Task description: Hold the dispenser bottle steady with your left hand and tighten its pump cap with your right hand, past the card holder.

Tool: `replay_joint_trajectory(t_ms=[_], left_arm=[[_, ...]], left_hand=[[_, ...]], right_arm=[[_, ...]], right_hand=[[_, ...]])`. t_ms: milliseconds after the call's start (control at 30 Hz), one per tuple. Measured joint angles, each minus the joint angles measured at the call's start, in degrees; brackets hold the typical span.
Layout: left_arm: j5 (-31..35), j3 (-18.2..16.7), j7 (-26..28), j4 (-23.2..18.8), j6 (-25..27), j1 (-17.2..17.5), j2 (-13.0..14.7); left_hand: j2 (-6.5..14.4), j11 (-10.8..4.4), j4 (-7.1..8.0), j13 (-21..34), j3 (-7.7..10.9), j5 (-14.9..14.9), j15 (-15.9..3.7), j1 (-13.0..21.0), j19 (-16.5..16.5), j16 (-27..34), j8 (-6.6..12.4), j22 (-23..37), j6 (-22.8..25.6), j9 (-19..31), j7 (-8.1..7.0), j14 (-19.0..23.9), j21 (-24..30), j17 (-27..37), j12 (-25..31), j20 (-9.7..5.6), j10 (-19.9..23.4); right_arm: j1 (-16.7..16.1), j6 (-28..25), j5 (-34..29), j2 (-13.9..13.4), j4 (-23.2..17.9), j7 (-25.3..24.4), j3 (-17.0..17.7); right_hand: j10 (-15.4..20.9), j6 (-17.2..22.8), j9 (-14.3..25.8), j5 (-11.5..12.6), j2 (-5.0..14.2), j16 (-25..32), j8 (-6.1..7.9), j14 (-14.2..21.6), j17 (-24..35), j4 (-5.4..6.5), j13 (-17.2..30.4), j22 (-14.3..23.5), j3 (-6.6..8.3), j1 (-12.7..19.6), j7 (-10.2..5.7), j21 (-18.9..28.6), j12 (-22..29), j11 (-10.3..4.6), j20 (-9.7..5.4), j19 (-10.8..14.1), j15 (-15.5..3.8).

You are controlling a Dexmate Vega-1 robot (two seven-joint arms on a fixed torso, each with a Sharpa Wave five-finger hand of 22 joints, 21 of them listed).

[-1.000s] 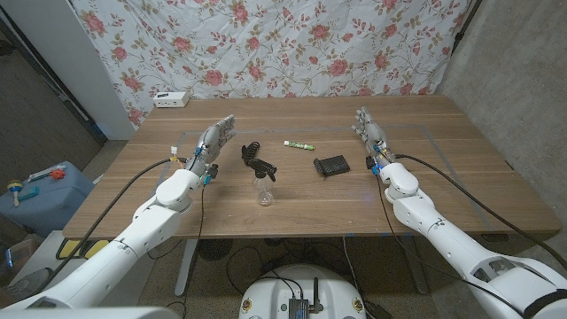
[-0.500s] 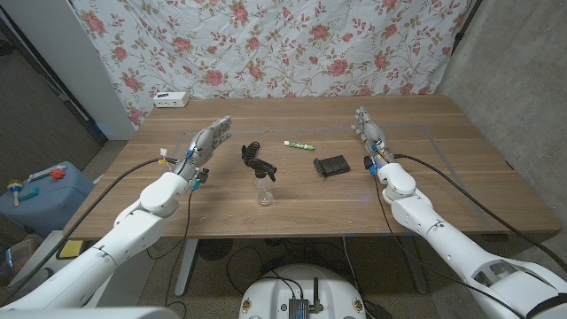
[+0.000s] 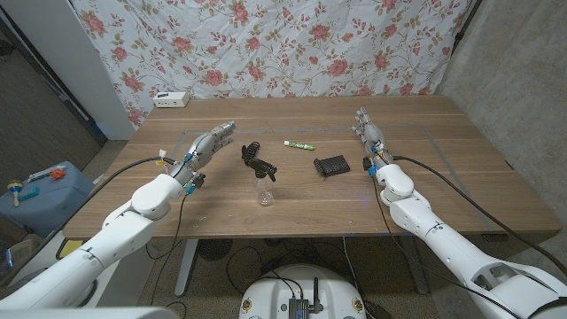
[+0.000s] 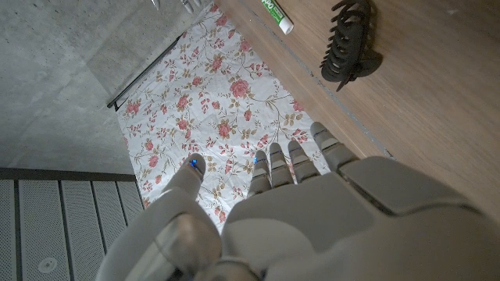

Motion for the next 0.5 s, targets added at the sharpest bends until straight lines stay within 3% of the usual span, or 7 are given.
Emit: replay_joint_trajectory(t_ms=[167, 500], left_arm=[[1.4, -0.3, 0.3, -0.3, -0.4, 0.8, 0.9], [4.3, -0.8, 1.0, -0.5, -1.6, 1.8, 2.3]], left_hand=[[-1.3, -0.63, -0.96, 0.0, -0.96, 0.4, 0.22, 0.1, -0.4, 0.0, 0.0, 0.0, -1.1, 0.0, -1.11, -0.8, -0.2, 0.2, 0.0, -0.38, -1.2], [-4.0, -0.63, -2.22, -0.1, -2.21, 0.8, 0.32, 0.2, -0.5, 0.0, 0.0, -0.1, -1.1, 0.0, -1.1, -0.9, -0.2, 0.2, 0.0, -0.89, -1.2]], right_arm=[[0.1, -0.2, -0.5, 0.3, 0.1, -0.9, -0.1], [1.0, -1.5, -1.9, 0.7, 0.6, -3.0, -0.7]], right_hand=[[0.0, 0.0, 0.0, 0.2, 0.0, 0.0, 0.0, 0.2, 0.0, 0.01, 0.0, 0.0, -0.01, 0.0, 0.0, 0.0, 0.0, 0.0, 0.0, 0.0, -0.23], [0.0, 0.0, 0.0, 0.2, 0.0, 0.0, 0.0, 0.3, 0.0, 0.01, 0.0, 0.0, -0.01, 0.0, 0.0, 0.0, 0.0, 0.01, -0.21, 0.2, -0.31]])
